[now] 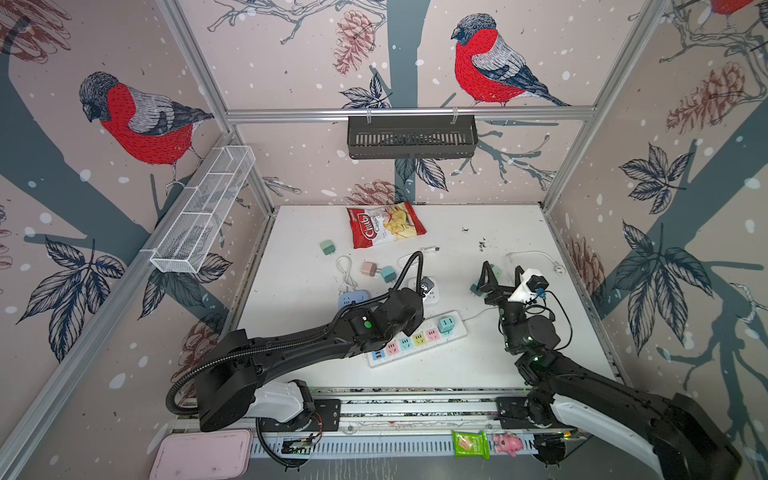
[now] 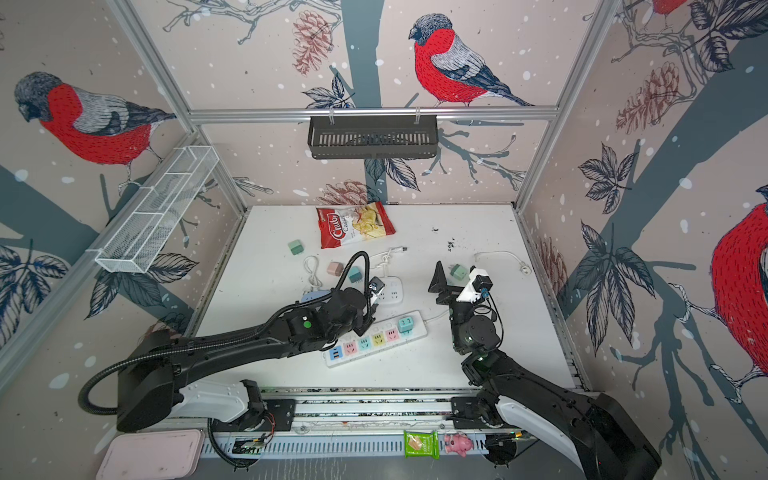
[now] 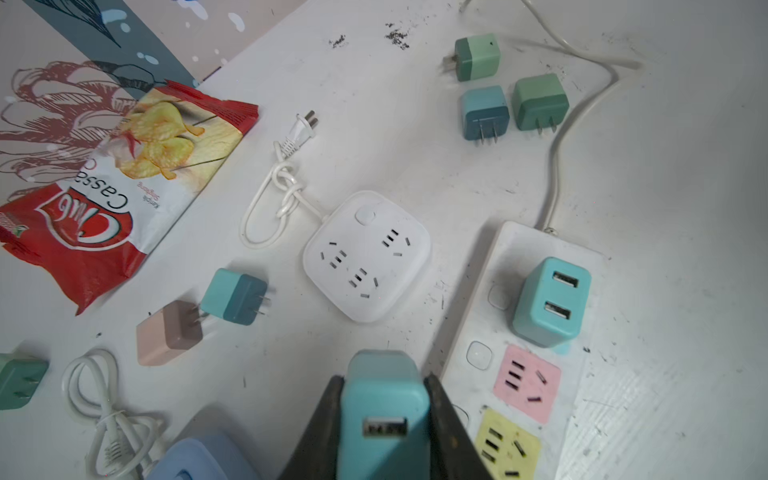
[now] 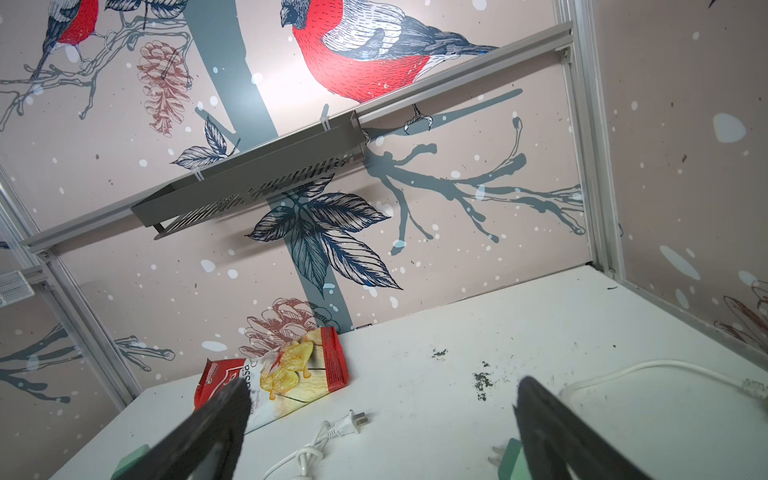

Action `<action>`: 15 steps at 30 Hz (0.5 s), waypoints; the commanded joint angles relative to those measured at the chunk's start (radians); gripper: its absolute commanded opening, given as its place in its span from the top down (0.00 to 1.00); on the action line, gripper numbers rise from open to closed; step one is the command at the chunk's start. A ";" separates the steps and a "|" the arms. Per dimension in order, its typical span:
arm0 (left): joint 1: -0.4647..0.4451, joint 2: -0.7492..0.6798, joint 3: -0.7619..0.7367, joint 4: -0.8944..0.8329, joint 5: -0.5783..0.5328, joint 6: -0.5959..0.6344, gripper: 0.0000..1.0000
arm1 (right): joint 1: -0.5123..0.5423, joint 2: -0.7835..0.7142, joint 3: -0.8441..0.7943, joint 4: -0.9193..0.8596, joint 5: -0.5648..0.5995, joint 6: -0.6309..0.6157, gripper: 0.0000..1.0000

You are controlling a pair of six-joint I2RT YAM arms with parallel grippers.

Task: Insert the plug
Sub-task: 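Carry the teal adapter over the power strip with the left gripper while the right withdraws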

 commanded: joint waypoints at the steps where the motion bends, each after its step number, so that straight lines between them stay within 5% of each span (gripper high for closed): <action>1: 0.002 0.005 0.002 -0.027 0.119 -0.005 1.00 | -0.024 -0.016 0.014 -0.076 -0.050 0.116 0.00; 7: -0.001 0.041 0.013 -0.028 0.215 0.054 1.00 | -0.100 -0.017 0.022 -0.111 -0.159 0.202 0.00; 12: -0.002 -0.001 -0.098 0.099 0.362 0.143 1.00 | -0.138 -0.017 0.068 -0.261 -0.083 0.318 0.00; 15: 0.000 -0.029 -0.121 0.137 0.340 0.114 1.00 | -0.177 -0.007 0.095 -0.330 -0.094 0.379 0.00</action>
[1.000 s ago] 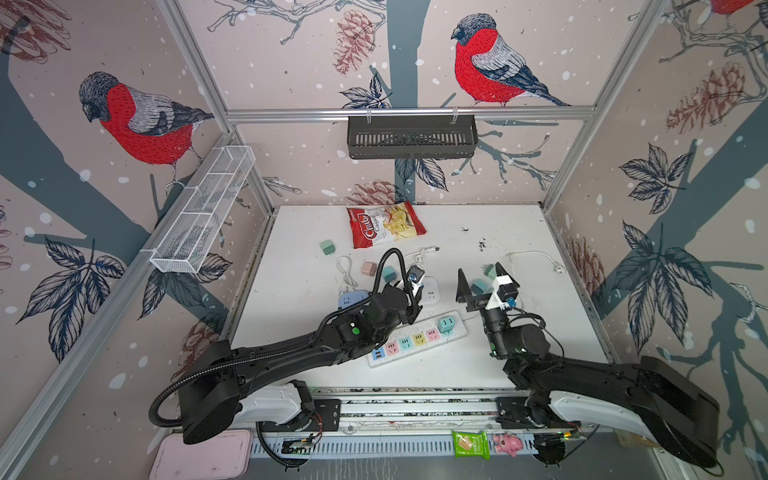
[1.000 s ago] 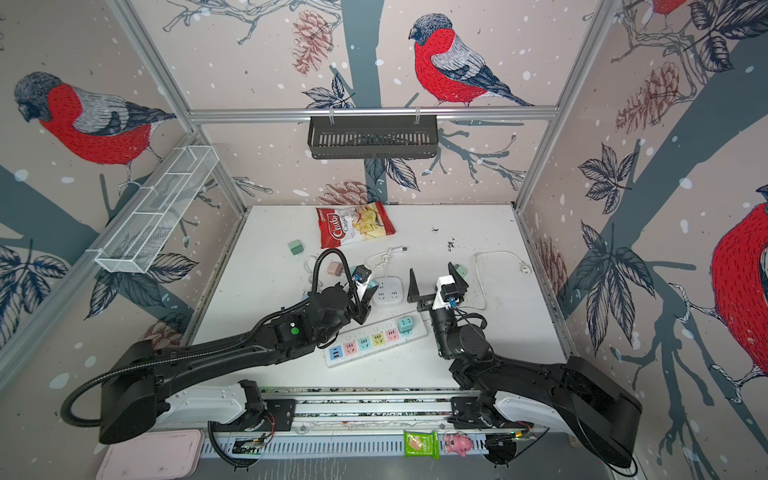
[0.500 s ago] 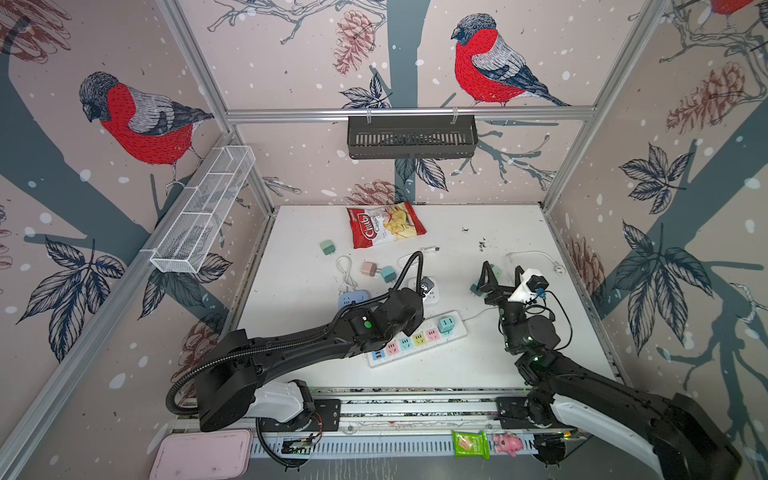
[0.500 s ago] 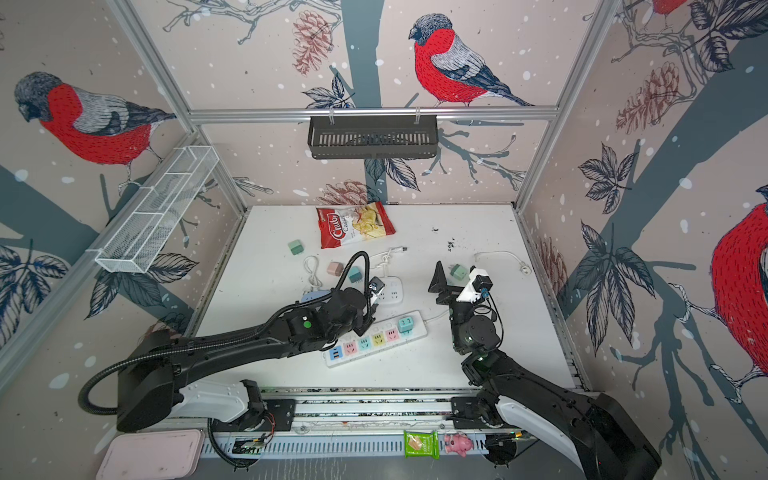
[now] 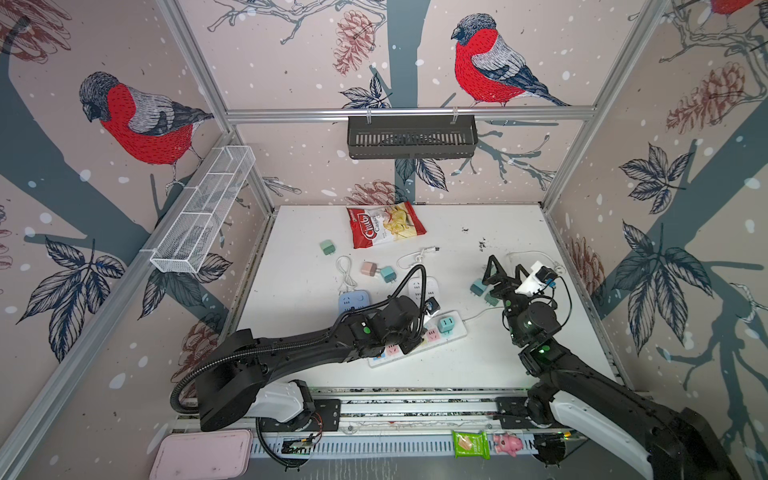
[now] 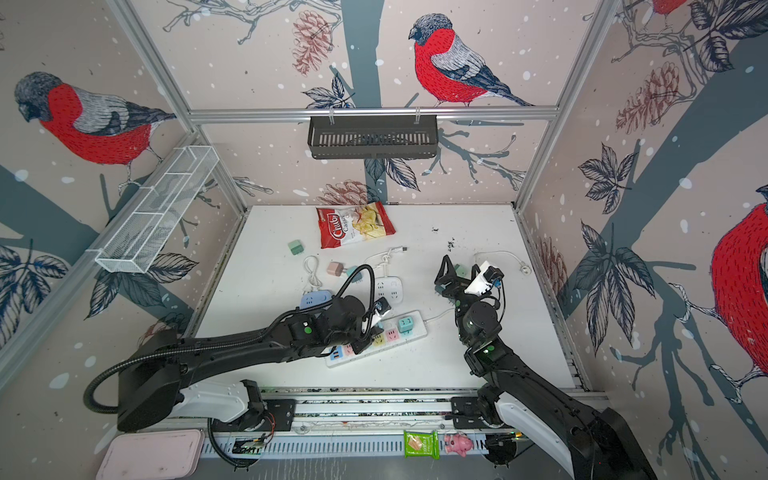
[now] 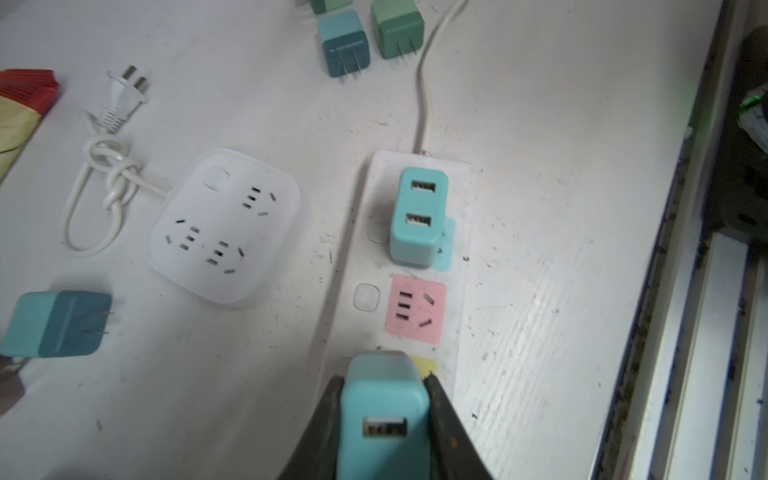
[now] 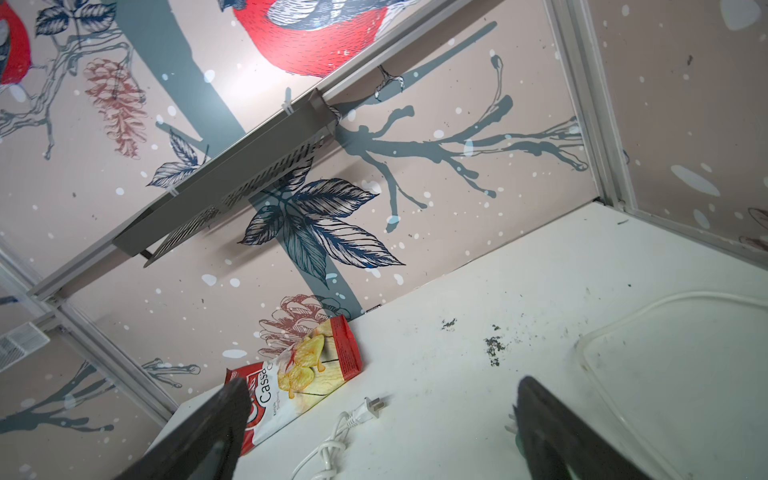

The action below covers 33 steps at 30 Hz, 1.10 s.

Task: Insert the plug
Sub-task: 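Carry the teal adapter over the power strip with the left gripper while the right withdraws, then lower the teal adapter into the socket beside the first adapter with the left gripper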

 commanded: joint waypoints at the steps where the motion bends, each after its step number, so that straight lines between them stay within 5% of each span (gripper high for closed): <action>1: 0.000 -0.025 -0.015 0.112 0.044 0.013 1.00 | -0.027 0.010 0.019 -0.093 0.004 0.097 0.00; 10: -0.003 -0.023 -0.003 0.195 0.181 0.018 1.00 | -0.056 0.020 0.044 -0.155 -0.047 0.099 0.00; 18: 0.004 0.032 0.001 0.203 0.088 0.080 1.00 | -0.098 0.030 0.107 -0.274 -0.093 0.132 0.00; 33: 0.006 0.207 0.169 0.043 0.114 0.109 1.00 | -0.114 0.090 0.139 -0.295 -0.149 0.145 0.00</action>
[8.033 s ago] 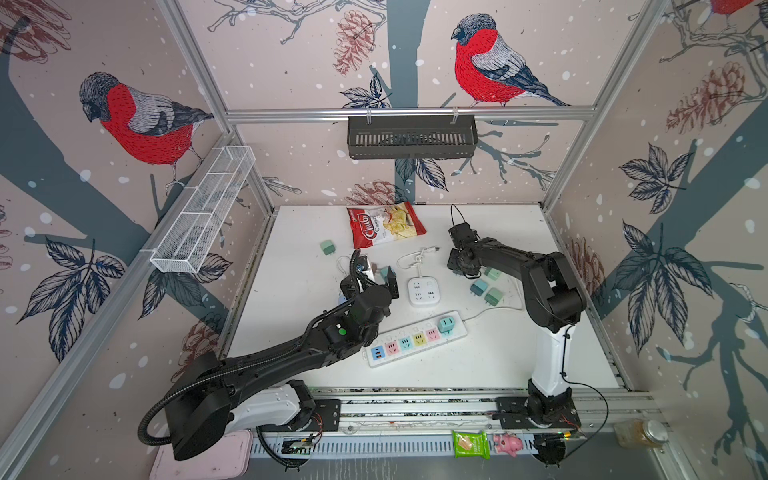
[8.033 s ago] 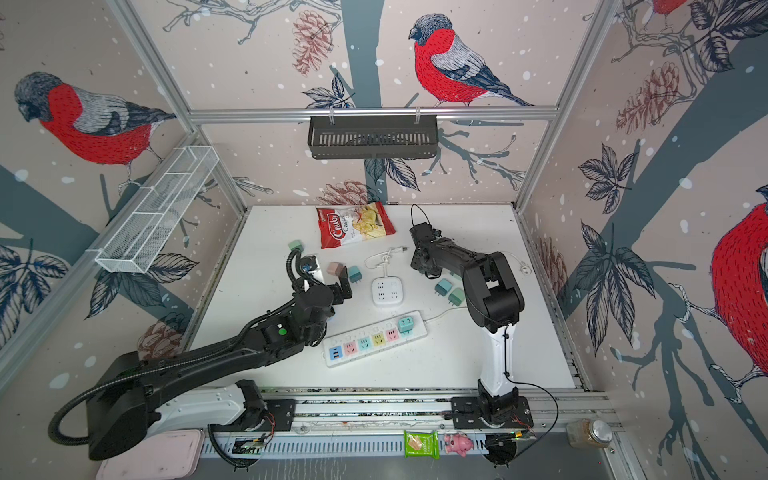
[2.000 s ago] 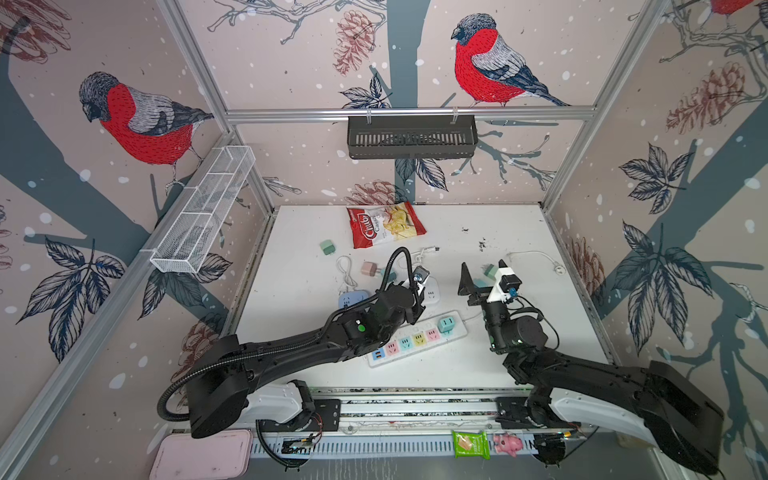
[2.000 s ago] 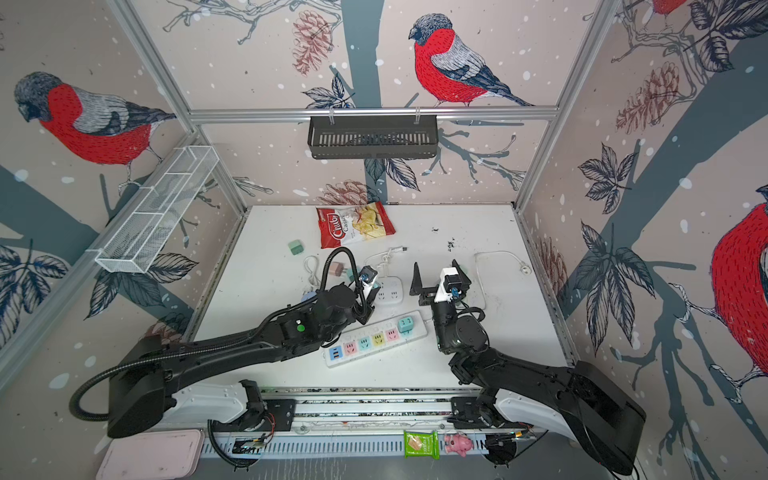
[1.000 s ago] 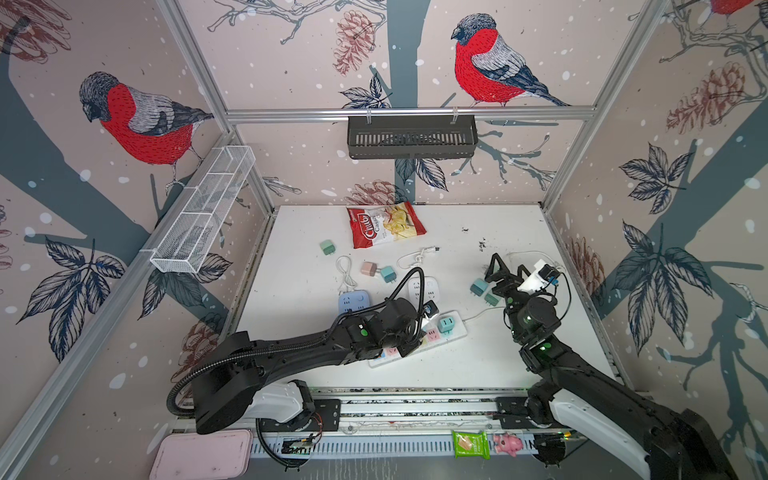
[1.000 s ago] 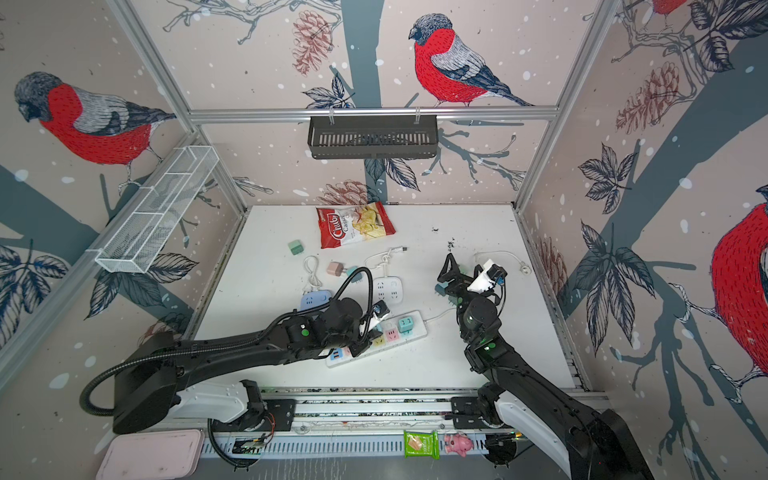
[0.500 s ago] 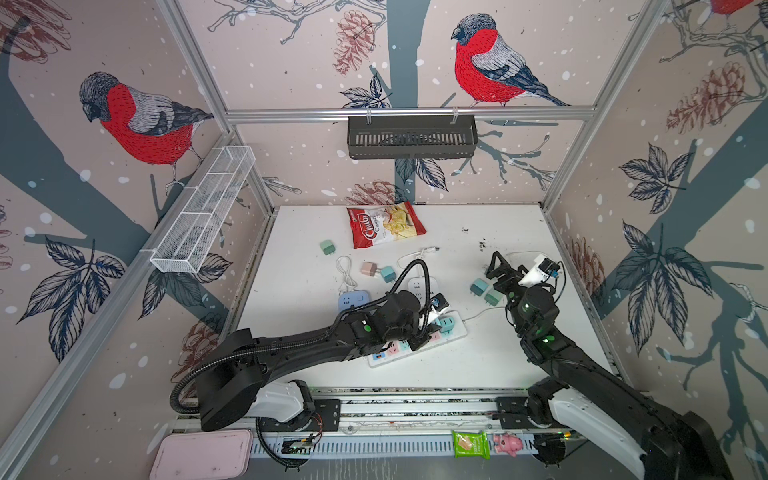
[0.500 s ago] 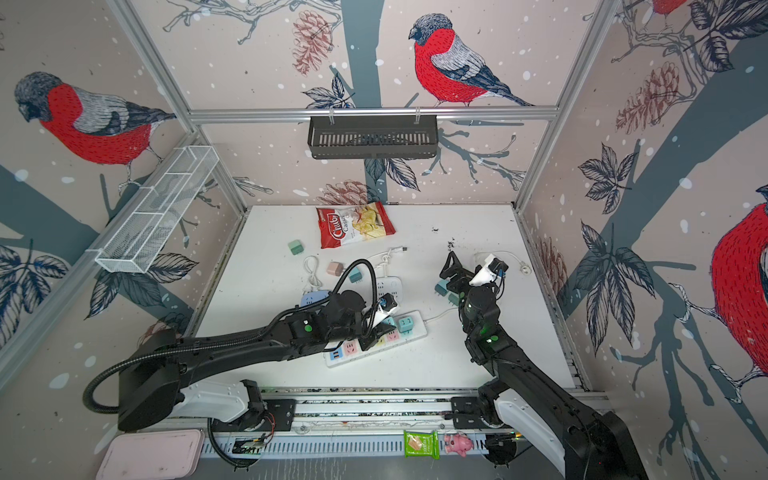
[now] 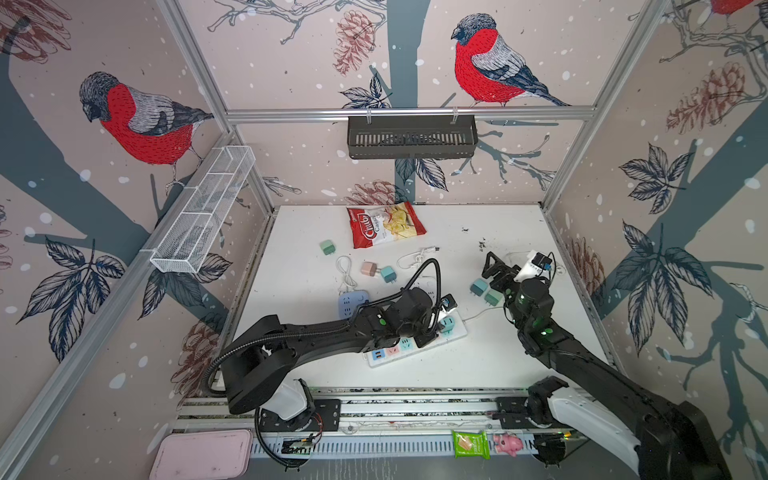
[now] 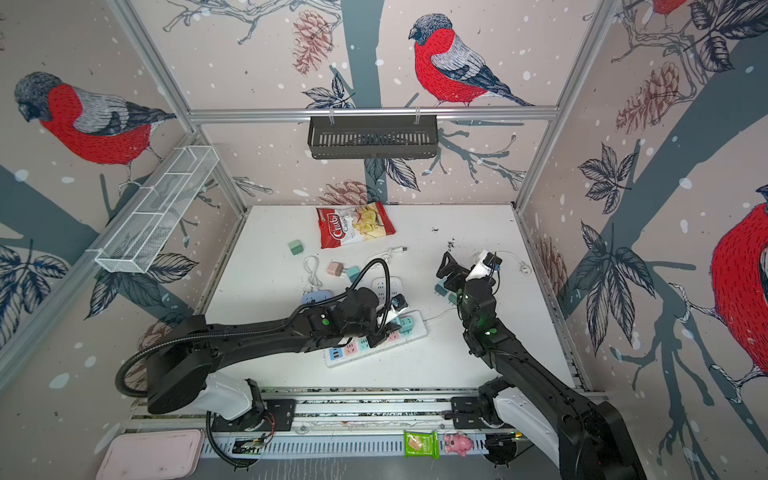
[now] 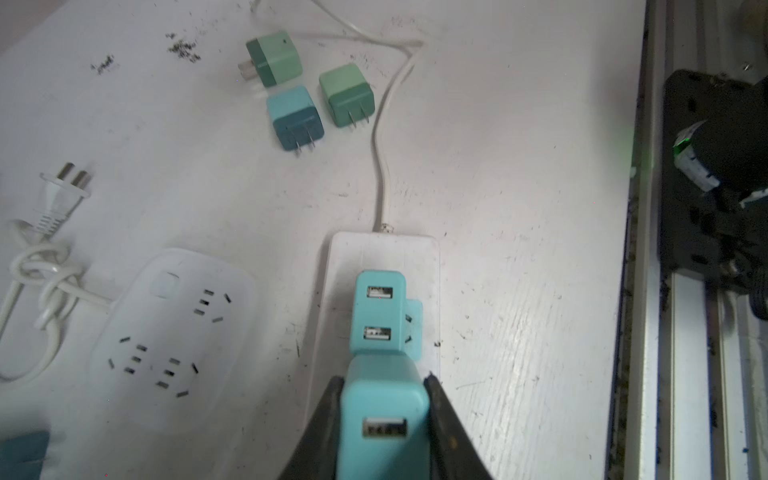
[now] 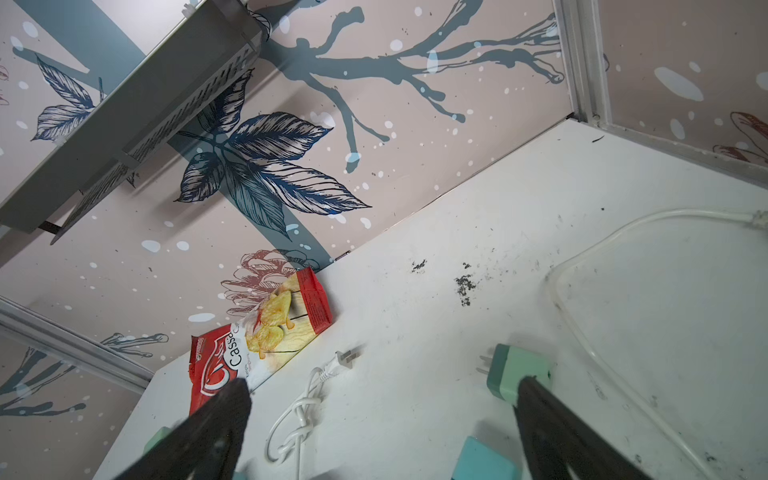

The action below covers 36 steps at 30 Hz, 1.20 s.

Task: Insert the plug
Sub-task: 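Lower the teal adapter into the socket beside the first adapter with the left gripper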

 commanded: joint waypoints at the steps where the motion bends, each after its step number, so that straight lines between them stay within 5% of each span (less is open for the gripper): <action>1: 0.000 0.031 0.043 -0.075 0.007 0.033 1.00 | 0.000 0.000 0.006 0.001 -0.011 0.010 0.00; 22: -0.001 -0.086 -0.041 -0.020 -0.015 0.012 1.00 | -0.009 0.018 0.033 -0.053 -0.007 0.036 0.00; 36: -0.001 0.011 0.022 -0.081 0.005 0.010 1.00 | -0.018 0.038 0.042 -0.070 -0.004 0.056 0.00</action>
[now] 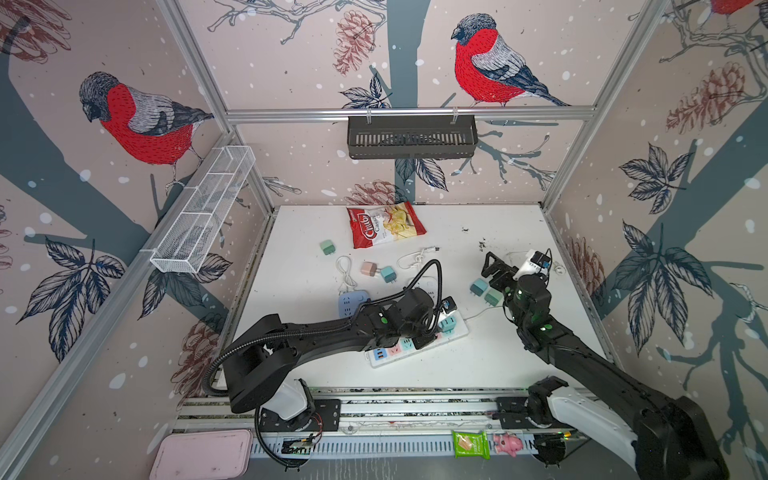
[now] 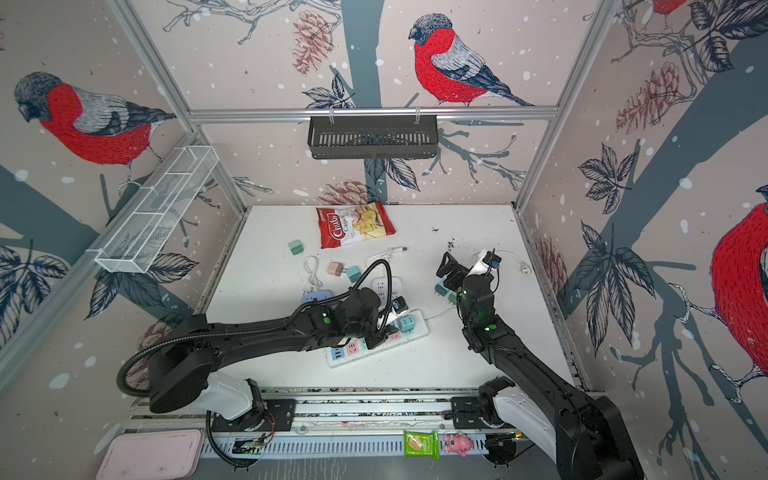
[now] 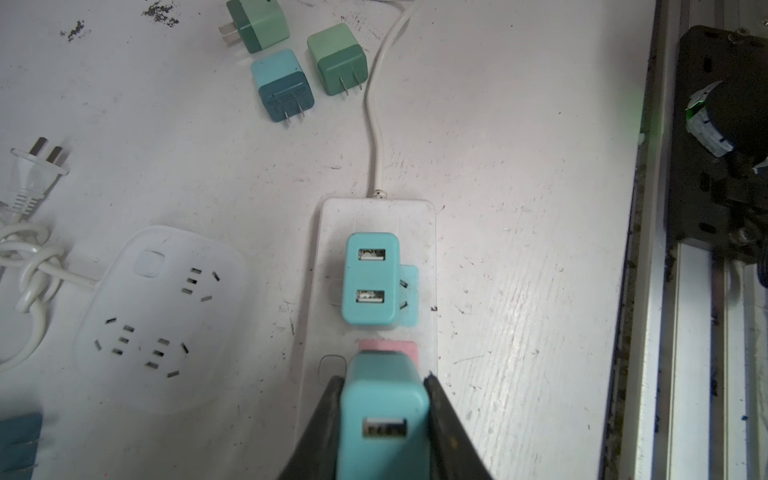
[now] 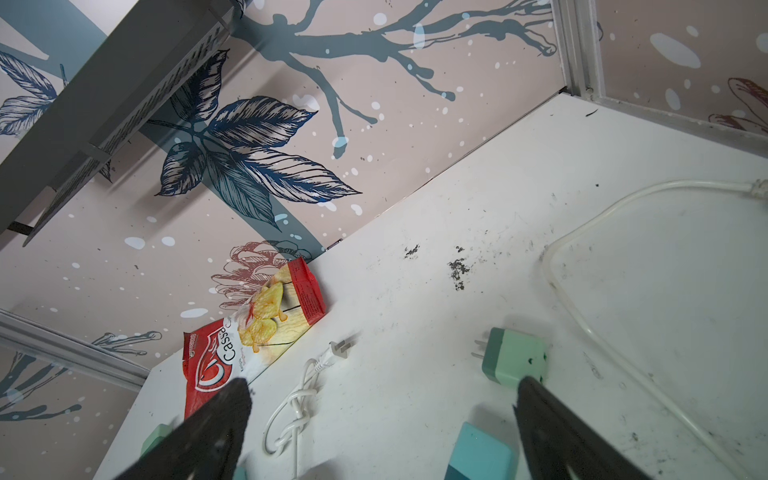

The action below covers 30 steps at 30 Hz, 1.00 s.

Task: Insert the plug
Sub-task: 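Lower the teal adapter into the socket beside the first adapter with the left gripper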

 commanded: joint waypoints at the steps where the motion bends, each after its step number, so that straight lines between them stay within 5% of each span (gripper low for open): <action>1: 0.000 0.014 0.015 -0.005 0.007 -0.002 1.00 | -0.004 0.006 0.015 -0.019 0.009 0.023 0.00; 30: 0.001 0.104 0.042 -0.010 -0.010 0.007 1.00 | -0.021 0.010 0.016 -0.012 -0.034 0.011 0.00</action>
